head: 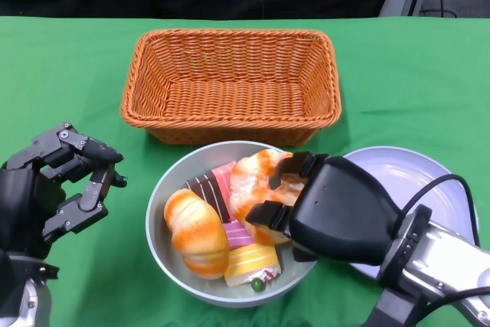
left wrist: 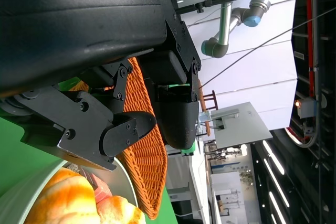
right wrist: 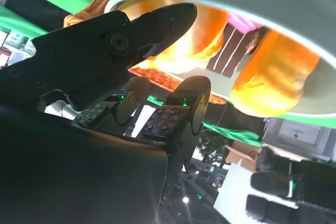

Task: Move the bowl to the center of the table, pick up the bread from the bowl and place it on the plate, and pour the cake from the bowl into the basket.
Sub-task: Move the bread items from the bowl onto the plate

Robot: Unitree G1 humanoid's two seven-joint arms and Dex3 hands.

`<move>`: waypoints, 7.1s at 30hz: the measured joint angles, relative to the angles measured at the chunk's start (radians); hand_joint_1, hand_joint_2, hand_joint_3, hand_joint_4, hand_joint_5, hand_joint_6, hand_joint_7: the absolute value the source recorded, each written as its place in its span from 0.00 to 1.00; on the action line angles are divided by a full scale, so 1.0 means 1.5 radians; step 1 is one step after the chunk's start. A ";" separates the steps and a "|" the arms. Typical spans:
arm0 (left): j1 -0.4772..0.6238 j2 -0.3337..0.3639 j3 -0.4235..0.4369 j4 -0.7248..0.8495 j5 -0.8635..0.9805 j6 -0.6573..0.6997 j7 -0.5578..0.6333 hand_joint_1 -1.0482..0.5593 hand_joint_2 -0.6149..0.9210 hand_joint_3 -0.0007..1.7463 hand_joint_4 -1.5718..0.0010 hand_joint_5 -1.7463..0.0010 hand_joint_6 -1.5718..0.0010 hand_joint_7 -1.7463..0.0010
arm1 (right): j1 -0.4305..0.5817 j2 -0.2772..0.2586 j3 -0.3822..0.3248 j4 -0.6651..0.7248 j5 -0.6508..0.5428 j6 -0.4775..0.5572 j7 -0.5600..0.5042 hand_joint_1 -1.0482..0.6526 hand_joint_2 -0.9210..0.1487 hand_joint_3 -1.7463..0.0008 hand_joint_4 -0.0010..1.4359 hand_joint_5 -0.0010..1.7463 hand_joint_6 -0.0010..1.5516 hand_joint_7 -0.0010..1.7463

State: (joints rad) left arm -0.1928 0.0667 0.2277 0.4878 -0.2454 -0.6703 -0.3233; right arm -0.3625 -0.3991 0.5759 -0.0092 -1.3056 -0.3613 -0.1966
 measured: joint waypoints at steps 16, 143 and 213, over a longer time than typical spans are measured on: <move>0.000 -0.002 -0.003 0.010 0.007 -0.025 0.000 0.62 0.82 0.50 0.52 0.13 0.47 0.33 | -0.026 0.006 0.026 0.033 0.035 -0.005 0.026 0.16 0.09 1.00 0.59 0.01 0.54 0.00; 0.000 0.021 -0.013 0.035 0.014 -0.050 0.022 0.62 0.83 0.49 0.50 0.15 0.46 0.35 | 0.141 -0.080 -0.237 0.076 0.306 -0.127 -0.113 0.54 0.09 1.00 0.61 0.63 0.66 0.26; 0.003 0.024 -0.011 0.043 0.004 -0.051 0.009 0.63 0.84 0.47 0.50 0.14 0.46 0.33 | 0.141 -0.053 -0.159 0.113 0.285 0.160 0.018 0.40 0.07 1.00 0.36 0.00 0.52 0.00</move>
State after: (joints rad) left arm -0.1886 0.1034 0.2119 0.5523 -0.2392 -0.7461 -0.3103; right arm -0.1515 -0.4784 0.3367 0.1604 -0.8774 -0.1217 -0.1700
